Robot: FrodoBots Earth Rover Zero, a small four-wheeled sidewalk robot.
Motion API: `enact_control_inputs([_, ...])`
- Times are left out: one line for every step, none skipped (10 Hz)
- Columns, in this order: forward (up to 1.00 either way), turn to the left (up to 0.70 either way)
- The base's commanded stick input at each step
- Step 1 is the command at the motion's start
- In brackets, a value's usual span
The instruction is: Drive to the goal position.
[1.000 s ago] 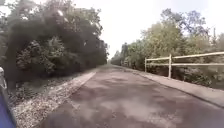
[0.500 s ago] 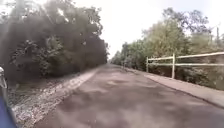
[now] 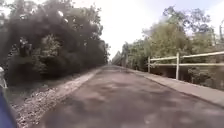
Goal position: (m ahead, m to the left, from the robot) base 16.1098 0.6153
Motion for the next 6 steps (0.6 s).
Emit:
enact_control_inputs([0.7,0.0])
enact_control_inputs([0.7,0.0])
enact_control_inputs([0.7,0.0])
enact_control_inputs([0.7,0.0])
enact_control_inputs([0.7,0.0])
enact_control_inputs([0.7,0.0])
